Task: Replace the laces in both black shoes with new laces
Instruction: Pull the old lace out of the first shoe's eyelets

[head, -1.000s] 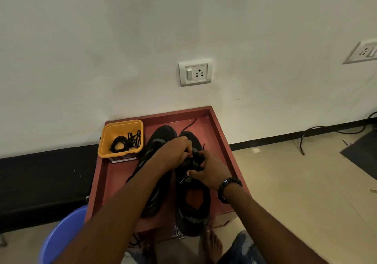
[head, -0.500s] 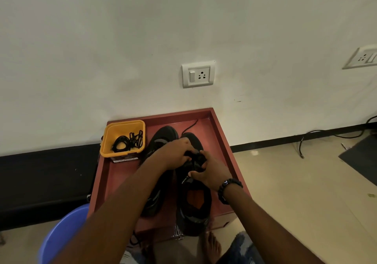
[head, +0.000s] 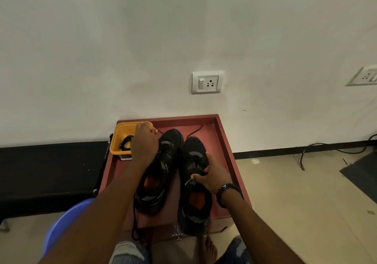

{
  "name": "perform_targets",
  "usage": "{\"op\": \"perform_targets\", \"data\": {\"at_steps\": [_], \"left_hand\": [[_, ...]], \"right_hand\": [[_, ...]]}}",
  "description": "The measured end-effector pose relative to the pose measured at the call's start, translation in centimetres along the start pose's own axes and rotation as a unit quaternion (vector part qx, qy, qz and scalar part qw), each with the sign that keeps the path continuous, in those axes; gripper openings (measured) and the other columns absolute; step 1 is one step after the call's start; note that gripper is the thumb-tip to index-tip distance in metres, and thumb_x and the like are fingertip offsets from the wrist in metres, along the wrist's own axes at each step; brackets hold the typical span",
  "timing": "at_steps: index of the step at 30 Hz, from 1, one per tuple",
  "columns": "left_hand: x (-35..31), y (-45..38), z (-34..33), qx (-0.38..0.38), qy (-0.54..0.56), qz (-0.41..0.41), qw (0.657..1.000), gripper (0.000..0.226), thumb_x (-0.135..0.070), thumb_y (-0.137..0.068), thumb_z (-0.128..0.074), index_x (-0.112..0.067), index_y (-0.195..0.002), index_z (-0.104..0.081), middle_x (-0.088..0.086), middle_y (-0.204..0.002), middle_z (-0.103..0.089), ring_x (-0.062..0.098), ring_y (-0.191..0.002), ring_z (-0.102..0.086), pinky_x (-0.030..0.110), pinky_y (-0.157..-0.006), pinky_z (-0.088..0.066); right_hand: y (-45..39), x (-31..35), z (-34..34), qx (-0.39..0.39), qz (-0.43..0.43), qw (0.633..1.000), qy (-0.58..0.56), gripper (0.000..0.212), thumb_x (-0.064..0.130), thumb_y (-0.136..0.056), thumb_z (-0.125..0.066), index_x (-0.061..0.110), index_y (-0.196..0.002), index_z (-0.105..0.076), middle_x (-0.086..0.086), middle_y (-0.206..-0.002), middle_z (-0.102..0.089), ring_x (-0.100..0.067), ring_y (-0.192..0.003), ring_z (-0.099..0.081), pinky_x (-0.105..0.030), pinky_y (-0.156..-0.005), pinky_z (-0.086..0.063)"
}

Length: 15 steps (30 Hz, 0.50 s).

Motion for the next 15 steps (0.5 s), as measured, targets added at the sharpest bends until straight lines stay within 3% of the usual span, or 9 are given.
{"op": "perform_targets", "data": {"at_steps": [1,3,5,8,11,15], "left_hand": [[-0.6,0.5,-0.8,0.02,-0.014,-0.029,0.999,0.01,-0.012,-0.098,-0.052,-0.009,-0.106,-0.057,0.01,-0.114,-0.055,0.027,-0.087,-0.06,0.043,-0.073,-0.05],[-3.6,1.9,-3.1,0.102,-0.048,-0.141,0.984,0.033,-0.012,-0.094,-0.057,-0.014,-0.127,-0.051,0.005,-0.134,-0.047,0.025,-0.099,-0.061,0.041,-0.081,-0.054],[-7.0,4.1,-6.1,0.211,-0.075,-0.248,0.942,0.051,-0.014,-0.091,-0.059,-0.021,-0.139,-0.044,0.0,-0.145,-0.041,0.023,-0.109,-0.06,0.037,-0.087,-0.054],[-8.6,7.1,-11.0,0.35,-0.146,-0.315,0.87,0.045,-0.014,-0.092,-0.056,-0.022,-0.137,-0.052,-0.003,-0.141,-0.044,0.021,-0.11,-0.059,0.04,-0.089,-0.053],[-8.1,6.8,-12.8,0.37,-0.156,-0.297,0.866,0.024,-0.013,-0.094,-0.059,-0.014,-0.117,-0.065,0.002,-0.123,-0.052,0.022,-0.101,-0.06,0.039,-0.088,-0.05],[-8.7,6.8,-12.2,0.345,-0.169,-0.337,0.86,0.006,-0.01,-0.095,-0.054,-0.011,-0.096,-0.06,0.004,-0.104,-0.053,0.022,-0.082,-0.057,0.036,-0.071,-0.047]], "right_hand": [[0.0,-0.1,0.0,-0.001,-0.002,1.0,0.0,0.099,0.041,-0.08,-0.077,0.03,-0.156,-0.015,-0.002,-0.128,-0.058,-0.022,-0.112,-0.059,-0.043,-0.095,-0.054],[-0.1,-0.2,0.0,0.004,-0.004,1.0,-0.003,0.097,0.041,-0.081,-0.077,0.03,-0.156,-0.016,-0.002,-0.128,-0.058,-0.02,-0.11,-0.06,-0.039,-0.094,-0.054],[-0.2,-0.3,0.0,0.009,-0.006,1.0,-0.008,0.095,0.039,-0.082,-0.077,0.029,-0.155,-0.017,-0.001,-0.127,-0.059,-0.019,-0.108,-0.06,-0.036,-0.092,-0.053],[-0.3,-0.3,-0.1,0.006,-0.002,1.0,-0.008,0.092,0.037,-0.082,-0.077,0.029,-0.154,-0.02,0.0,-0.126,-0.06,-0.018,-0.106,-0.06,-0.036,-0.09,-0.053],[-0.6,-0.6,-0.2,0.005,-0.005,1.0,-0.001,0.095,0.039,-0.082,-0.076,0.03,-0.156,-0.016,-0.001,-0.13,-0.058,-0.02,-0.109,-0.059,-0.037,-0.092,-0.053],[-0.8,-0.8,-0.4,0.01,0.005,1.0,-0.003,0.094,0.039,-0.083,-0.076,0.028,-0.156,-0.017,-0.002,-0.128,-0.057,-0.02,-0.11,-0.058,-0.037,-0.094,-0.052]]}}
Point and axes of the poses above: each hand's wrist, its own y-axis away from the middle knuckle, its own z-axis out of the back of the hand, x = y × z, the point moved 9 cm from there along -y, towards the middle knuckle
